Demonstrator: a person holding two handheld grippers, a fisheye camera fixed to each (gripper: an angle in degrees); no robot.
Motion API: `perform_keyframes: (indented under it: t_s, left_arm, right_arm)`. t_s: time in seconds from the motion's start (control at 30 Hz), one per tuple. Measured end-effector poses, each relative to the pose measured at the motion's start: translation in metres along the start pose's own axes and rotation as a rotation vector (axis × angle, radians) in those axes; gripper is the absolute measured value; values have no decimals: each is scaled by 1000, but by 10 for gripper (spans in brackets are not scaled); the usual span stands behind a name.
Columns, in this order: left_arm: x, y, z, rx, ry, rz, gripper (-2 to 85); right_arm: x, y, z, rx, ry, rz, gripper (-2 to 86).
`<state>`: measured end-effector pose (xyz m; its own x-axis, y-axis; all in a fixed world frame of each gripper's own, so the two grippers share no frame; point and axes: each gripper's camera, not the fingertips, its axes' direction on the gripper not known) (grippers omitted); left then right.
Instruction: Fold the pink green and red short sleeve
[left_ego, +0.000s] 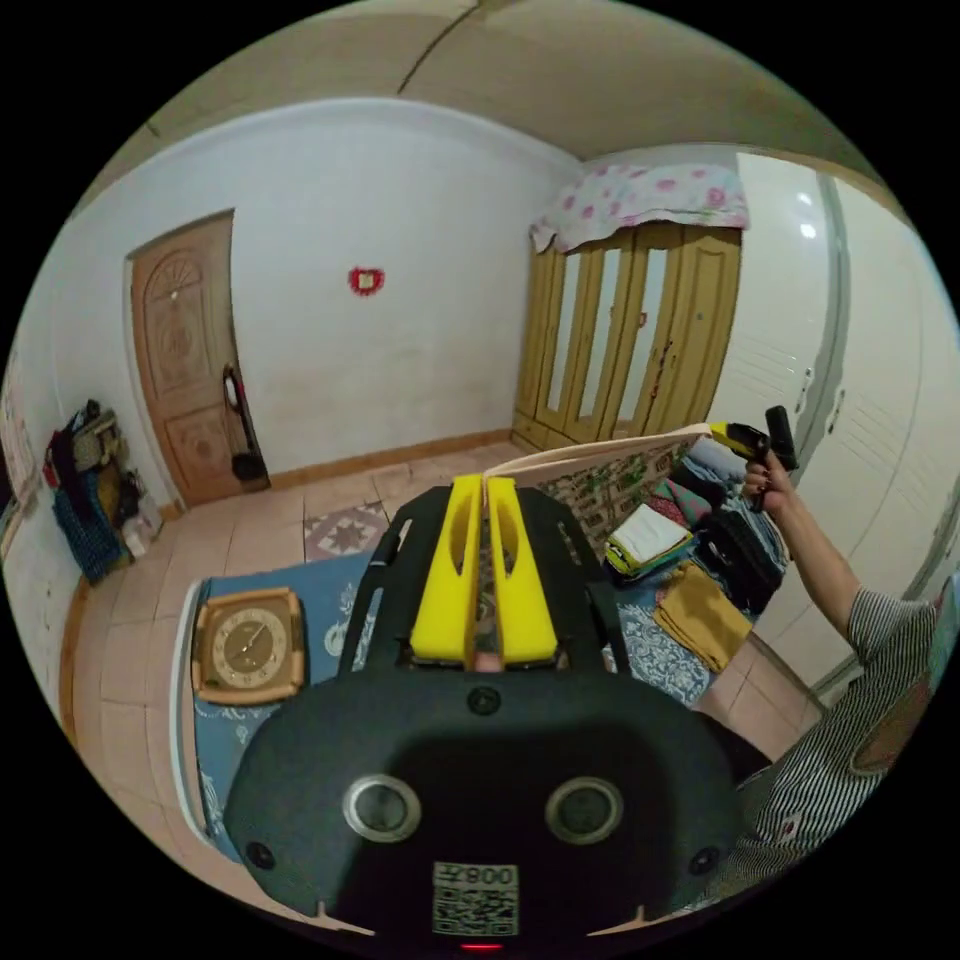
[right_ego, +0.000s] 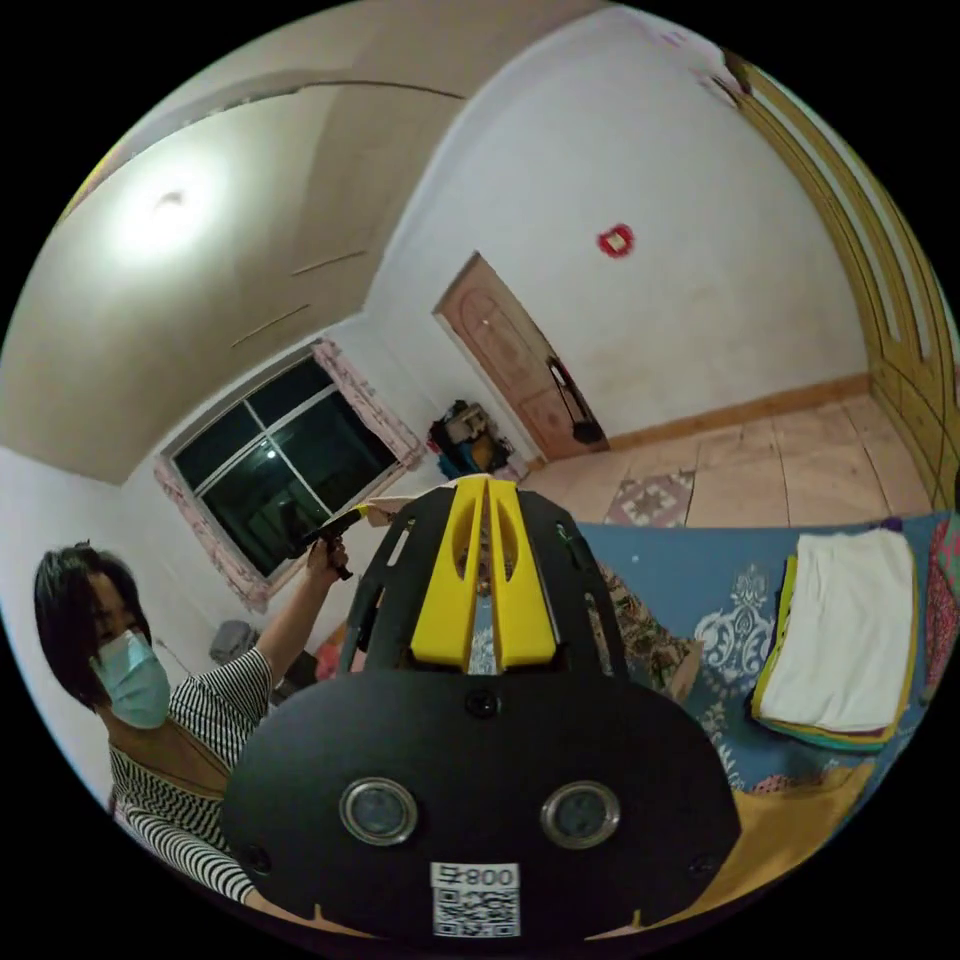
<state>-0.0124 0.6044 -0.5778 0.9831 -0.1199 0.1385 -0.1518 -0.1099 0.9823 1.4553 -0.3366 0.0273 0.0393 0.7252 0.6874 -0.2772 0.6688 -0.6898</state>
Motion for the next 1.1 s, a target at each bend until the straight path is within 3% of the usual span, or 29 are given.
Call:
perform_keyframes:
  t_s: [0.1,0.27,0.63,0.77,1.1]
  left_arm:
    - [1,29,-31,18,35,47,4]
    - [-7,129,-43,-140,80,52,4]
    - [-73,385,77,-742,235,-371,5]
    - [-105,414,90,-770,253,-433,5]
    - [-189,445,113,-808,258,-497,13]
  right_arm:
    - [-13,29,-9,16,-45,-35,2]
    - [-7,116,4,-114,-61,30,1]
    - [117,380,76,-526,69,693,2]
    - [134,411,95,-663,175,713,2]
    - [181,447,137,-683,181,786,2]
